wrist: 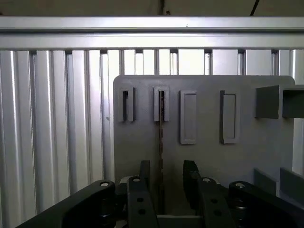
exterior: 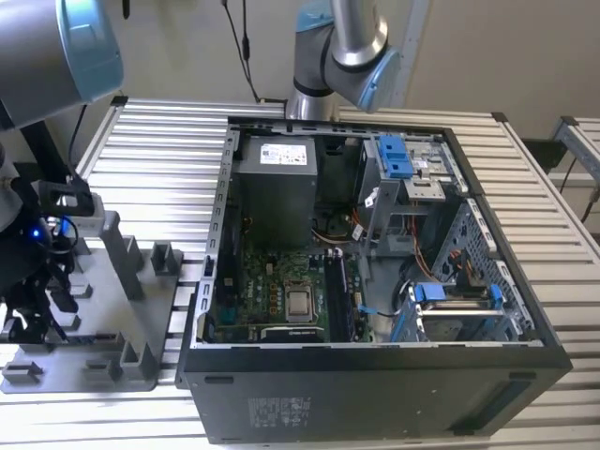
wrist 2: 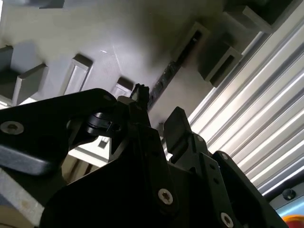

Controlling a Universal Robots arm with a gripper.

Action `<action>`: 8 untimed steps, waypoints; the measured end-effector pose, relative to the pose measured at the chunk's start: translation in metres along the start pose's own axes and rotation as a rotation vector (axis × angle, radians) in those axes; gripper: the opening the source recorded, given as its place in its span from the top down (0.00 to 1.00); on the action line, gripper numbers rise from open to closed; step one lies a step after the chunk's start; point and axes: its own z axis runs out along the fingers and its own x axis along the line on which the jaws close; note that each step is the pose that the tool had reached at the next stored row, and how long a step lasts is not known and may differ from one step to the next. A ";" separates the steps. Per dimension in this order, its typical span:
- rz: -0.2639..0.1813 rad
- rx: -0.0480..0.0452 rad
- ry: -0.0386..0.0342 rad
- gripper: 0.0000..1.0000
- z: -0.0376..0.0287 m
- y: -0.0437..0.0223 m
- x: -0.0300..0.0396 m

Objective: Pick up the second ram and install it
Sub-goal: 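Pick up the second ram and move it above second insertion slot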

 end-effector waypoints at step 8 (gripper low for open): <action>-0.031 0.0022 0.0011 0.58 0.0144 0.0008 0.0009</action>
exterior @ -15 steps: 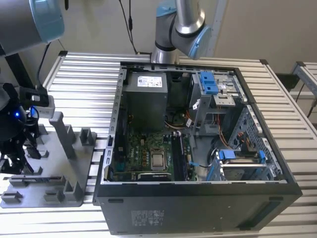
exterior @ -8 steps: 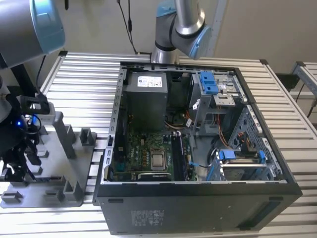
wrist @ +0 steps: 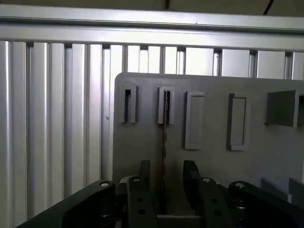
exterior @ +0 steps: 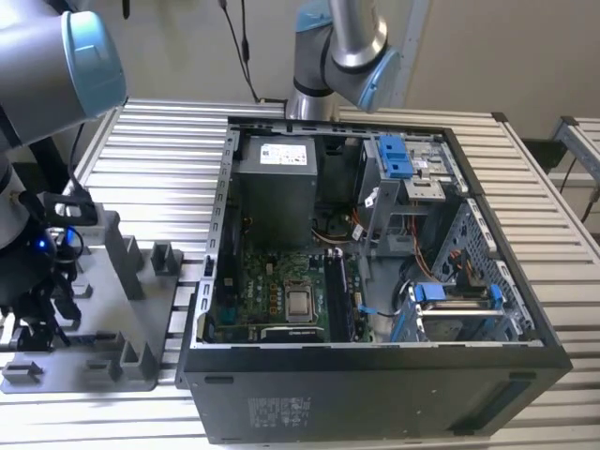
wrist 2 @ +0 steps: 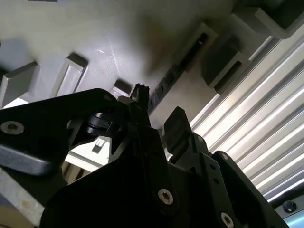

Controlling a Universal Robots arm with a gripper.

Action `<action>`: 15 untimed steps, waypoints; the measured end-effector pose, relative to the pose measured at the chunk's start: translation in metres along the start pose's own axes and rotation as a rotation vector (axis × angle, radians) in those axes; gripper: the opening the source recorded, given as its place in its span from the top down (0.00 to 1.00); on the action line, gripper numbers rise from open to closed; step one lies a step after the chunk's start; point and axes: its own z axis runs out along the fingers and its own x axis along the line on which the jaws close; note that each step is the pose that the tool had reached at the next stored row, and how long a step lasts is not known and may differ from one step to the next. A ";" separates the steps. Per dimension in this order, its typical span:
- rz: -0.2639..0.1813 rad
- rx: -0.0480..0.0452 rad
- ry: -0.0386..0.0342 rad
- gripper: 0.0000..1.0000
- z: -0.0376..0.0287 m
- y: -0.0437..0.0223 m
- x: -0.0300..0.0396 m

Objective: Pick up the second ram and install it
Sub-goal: 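Pick up the second ram and move it above second insertion slot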

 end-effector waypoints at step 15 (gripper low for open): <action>-0.001 0.0158 0.0002 0.58 0.0169 0.0034 0.0004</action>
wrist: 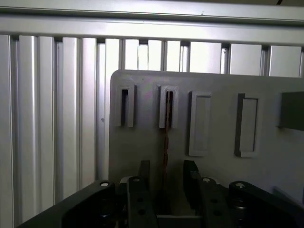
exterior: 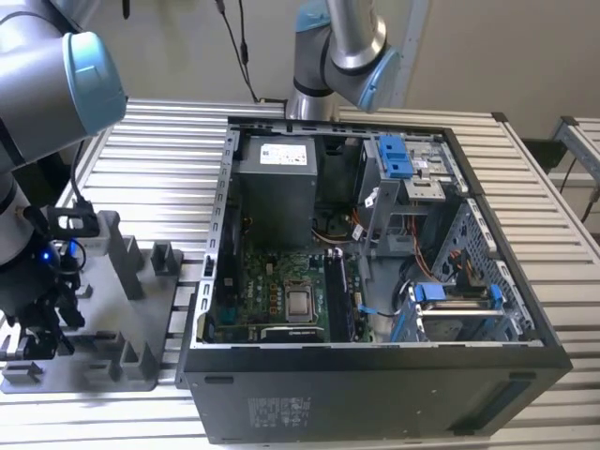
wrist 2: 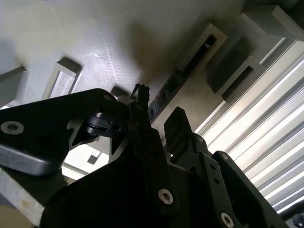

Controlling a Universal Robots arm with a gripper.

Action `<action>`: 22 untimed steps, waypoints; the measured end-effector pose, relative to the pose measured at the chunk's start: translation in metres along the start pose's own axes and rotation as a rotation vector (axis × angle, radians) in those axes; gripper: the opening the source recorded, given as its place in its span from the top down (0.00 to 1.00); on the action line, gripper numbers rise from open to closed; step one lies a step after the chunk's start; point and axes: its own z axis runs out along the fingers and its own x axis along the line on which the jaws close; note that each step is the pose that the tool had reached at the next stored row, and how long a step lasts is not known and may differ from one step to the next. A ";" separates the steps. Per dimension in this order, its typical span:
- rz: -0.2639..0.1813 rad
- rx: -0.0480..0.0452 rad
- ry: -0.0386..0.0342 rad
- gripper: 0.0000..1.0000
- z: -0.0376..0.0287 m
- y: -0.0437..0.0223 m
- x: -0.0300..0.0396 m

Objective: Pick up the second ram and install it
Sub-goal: 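Pick up the second ram and move it above second insertion slot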

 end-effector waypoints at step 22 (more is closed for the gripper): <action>0.000 0.0038 0.0001 0.86 -0.0095 0.0004 -0.0003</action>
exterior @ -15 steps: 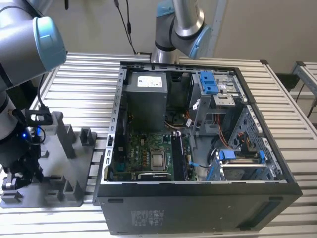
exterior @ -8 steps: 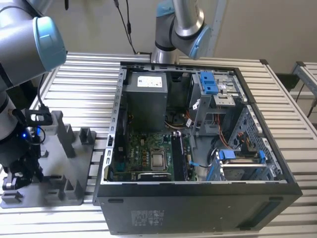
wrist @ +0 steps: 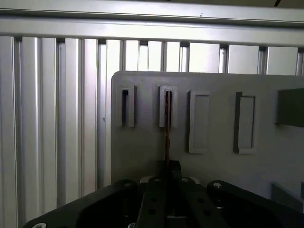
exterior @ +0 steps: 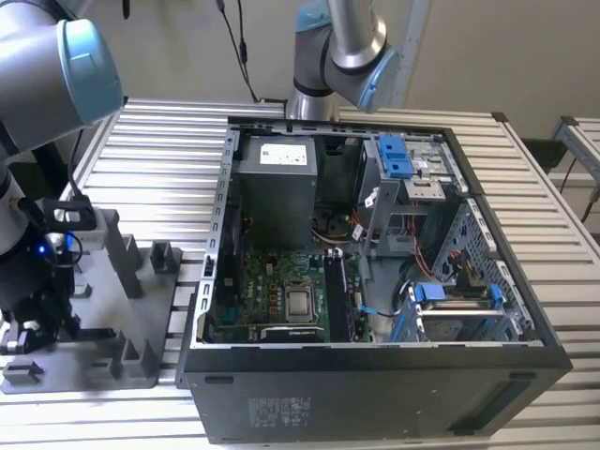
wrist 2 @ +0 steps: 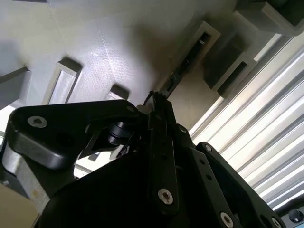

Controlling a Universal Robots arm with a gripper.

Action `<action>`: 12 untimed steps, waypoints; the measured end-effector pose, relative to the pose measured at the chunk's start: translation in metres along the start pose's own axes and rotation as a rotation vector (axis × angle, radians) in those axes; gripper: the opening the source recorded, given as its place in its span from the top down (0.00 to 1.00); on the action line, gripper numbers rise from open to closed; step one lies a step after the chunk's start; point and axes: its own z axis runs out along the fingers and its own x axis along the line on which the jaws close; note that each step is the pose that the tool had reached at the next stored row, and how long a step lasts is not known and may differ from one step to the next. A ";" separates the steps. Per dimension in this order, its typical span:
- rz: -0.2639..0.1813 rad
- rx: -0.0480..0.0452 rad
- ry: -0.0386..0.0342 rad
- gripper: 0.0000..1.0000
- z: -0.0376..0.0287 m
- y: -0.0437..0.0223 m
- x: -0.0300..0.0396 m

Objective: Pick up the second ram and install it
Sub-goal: 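Pick up the second ram and move it above second insertion slot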

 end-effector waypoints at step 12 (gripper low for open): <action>0.000 -0.0002 0.0006 0.86 -0.0049 0.0004 -0.0001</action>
